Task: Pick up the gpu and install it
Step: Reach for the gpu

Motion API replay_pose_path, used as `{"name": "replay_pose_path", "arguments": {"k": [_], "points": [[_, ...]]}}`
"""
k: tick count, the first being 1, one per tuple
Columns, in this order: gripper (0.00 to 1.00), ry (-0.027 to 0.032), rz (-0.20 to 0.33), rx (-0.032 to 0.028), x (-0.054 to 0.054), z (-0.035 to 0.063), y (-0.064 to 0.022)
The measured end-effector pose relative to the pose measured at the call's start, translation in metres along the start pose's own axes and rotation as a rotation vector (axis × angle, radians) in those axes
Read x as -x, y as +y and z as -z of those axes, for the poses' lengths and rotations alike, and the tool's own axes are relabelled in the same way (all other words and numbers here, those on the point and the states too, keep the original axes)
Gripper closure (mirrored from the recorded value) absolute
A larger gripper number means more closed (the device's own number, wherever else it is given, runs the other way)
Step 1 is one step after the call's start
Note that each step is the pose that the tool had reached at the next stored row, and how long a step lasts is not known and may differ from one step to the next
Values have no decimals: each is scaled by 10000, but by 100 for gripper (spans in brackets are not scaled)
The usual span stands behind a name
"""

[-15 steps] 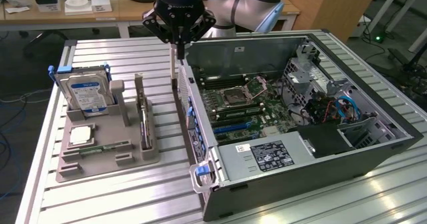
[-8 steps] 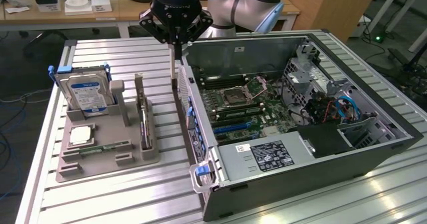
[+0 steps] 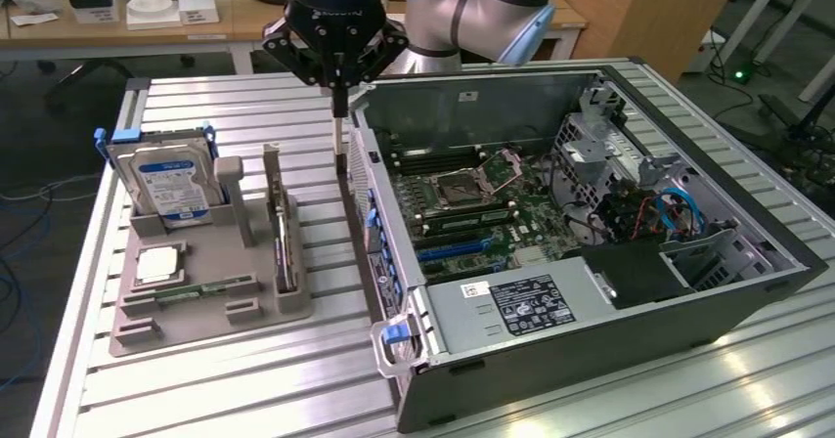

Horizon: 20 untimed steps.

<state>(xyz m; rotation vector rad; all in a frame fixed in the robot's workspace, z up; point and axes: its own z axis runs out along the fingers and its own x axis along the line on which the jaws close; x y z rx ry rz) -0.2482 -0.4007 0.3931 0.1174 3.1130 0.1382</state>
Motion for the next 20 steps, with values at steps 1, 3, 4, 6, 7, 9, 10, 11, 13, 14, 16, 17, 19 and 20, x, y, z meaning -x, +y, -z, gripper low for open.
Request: {"name": "replay_pose_path", "arguments": {"k": [1, 3, 4, 6, 7, 9, 10, 11, 13, 14, 16, 17, 19, 20], "points": [[90, 0, 0, -1, -12, 0, -1], [90, 0, 0, -1, -33, 1, -3], [90, 0, 0, 0, -44, 1, -4], [90, 0, 0, 0, -65, 2, -6], [90, 0, 0, 0, -76, 2, -7], [90, 0, -1, -1, -95, 3, -10], [90, 0, -1, -1, -103, 3, -11], [90, 0, -1, 0, -112, 3, -12], [90, 0, -1, -1, -129, 4, -13], [90, 0, 0, -1, -138, 4, -14], [90, 0, -1, -1, -154, 4, -16], [90, 0, -1, -1, -163, 5, -17], [90, 0, -1, 0, -177, 5, -18], [90, 1, -1, -1, -185, 6, -19]]}}
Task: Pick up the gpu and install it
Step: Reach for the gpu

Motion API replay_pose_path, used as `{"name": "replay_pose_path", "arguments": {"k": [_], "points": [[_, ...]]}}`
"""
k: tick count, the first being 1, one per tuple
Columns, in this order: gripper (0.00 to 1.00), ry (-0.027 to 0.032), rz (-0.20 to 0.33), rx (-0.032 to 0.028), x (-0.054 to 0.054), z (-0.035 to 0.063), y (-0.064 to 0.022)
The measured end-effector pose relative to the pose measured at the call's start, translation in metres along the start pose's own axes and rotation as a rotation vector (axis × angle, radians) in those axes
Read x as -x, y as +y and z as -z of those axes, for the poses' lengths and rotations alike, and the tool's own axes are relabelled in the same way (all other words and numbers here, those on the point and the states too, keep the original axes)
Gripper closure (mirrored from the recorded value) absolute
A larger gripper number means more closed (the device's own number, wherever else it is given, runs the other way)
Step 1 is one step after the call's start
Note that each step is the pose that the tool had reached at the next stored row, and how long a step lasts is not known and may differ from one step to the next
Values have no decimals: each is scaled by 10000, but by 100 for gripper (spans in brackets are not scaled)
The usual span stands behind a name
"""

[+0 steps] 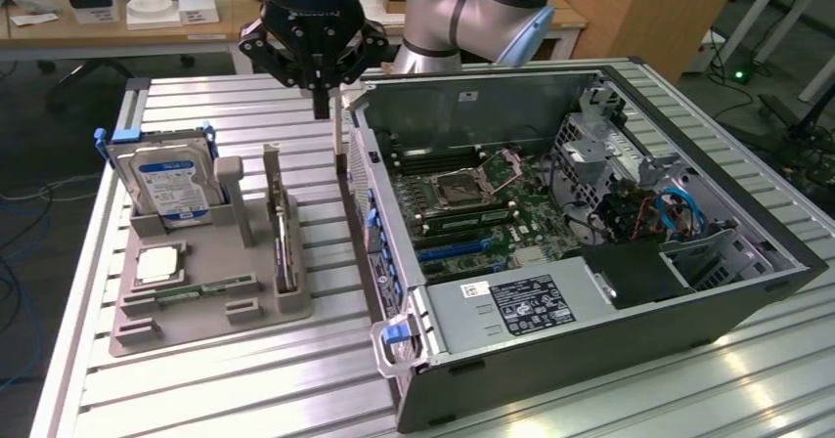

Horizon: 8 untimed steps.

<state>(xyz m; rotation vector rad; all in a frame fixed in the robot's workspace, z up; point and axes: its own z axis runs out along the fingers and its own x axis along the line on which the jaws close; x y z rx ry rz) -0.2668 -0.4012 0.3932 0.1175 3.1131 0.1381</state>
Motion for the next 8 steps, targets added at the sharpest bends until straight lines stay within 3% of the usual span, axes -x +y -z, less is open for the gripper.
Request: {"name": "replay_pose_path", "arguments": {"k": [8], "points": [[90, 0, 0, 0, -70, 2, -7]]}}
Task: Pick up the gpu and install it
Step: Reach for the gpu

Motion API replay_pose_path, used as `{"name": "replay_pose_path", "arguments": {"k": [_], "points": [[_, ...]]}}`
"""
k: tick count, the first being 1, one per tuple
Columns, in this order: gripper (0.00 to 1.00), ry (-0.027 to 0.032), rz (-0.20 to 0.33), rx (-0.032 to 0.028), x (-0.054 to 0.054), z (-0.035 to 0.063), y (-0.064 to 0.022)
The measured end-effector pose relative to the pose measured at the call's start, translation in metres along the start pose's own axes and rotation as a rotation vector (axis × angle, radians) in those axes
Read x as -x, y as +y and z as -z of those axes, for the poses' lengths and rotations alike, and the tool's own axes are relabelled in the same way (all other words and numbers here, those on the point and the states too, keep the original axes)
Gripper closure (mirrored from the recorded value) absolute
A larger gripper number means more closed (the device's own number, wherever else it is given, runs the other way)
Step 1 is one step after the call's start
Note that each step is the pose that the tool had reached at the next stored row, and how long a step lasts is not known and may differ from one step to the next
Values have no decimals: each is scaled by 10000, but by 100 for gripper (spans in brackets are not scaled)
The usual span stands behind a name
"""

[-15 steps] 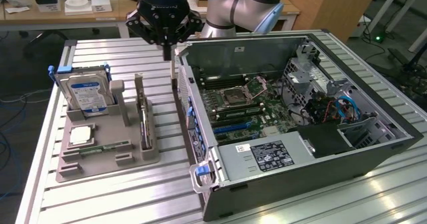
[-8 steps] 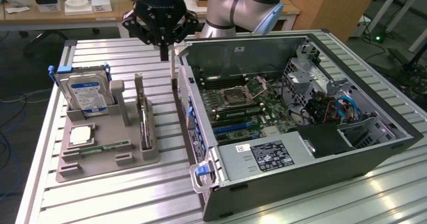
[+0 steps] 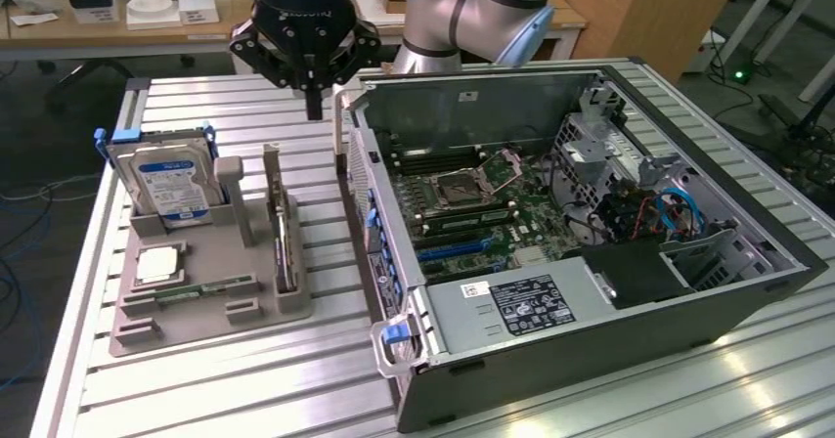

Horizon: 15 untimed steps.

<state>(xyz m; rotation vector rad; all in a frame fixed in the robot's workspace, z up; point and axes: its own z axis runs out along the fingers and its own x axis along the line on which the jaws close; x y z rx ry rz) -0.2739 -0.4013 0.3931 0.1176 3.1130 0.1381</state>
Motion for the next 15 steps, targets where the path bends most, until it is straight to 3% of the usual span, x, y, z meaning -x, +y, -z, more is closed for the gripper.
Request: {"name": "replay_pose_path", "arguments": {"k": [15], "points": [[90, 0, 1, 1, -121, 3, -15]]}}
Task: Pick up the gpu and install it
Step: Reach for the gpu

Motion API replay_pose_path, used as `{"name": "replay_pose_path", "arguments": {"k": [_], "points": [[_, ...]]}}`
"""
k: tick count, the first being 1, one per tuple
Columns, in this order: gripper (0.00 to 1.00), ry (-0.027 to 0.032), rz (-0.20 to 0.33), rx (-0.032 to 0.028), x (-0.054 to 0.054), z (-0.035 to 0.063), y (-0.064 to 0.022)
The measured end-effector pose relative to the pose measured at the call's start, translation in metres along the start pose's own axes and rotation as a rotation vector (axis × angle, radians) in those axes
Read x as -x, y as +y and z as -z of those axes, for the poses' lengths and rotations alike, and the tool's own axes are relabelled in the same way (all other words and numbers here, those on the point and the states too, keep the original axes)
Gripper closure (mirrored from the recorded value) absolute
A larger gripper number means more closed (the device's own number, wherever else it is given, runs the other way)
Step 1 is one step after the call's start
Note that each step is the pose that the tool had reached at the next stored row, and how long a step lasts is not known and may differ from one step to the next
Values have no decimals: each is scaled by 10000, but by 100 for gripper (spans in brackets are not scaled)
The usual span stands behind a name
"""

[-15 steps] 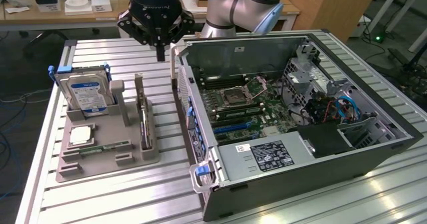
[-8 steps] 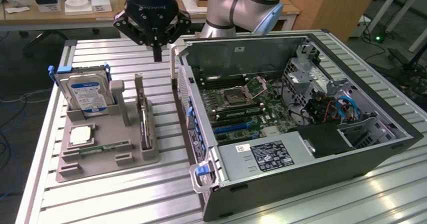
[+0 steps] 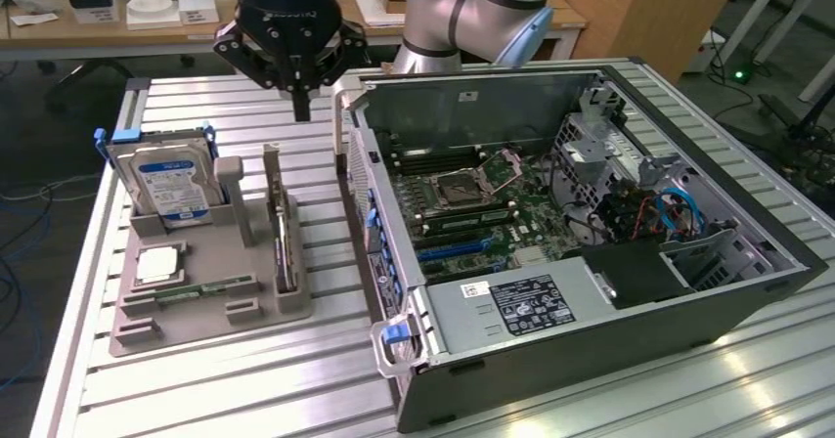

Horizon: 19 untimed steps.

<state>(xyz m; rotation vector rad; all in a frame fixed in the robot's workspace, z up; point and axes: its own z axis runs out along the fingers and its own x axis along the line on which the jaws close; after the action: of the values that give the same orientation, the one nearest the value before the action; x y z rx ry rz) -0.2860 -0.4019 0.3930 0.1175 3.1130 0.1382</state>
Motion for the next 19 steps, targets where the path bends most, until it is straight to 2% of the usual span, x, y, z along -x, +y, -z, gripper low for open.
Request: {"name": "replay_pose_path", "arguments": {"k": [19], "points": [[90, 0, 0, -1, -170, 6, -24]]}}
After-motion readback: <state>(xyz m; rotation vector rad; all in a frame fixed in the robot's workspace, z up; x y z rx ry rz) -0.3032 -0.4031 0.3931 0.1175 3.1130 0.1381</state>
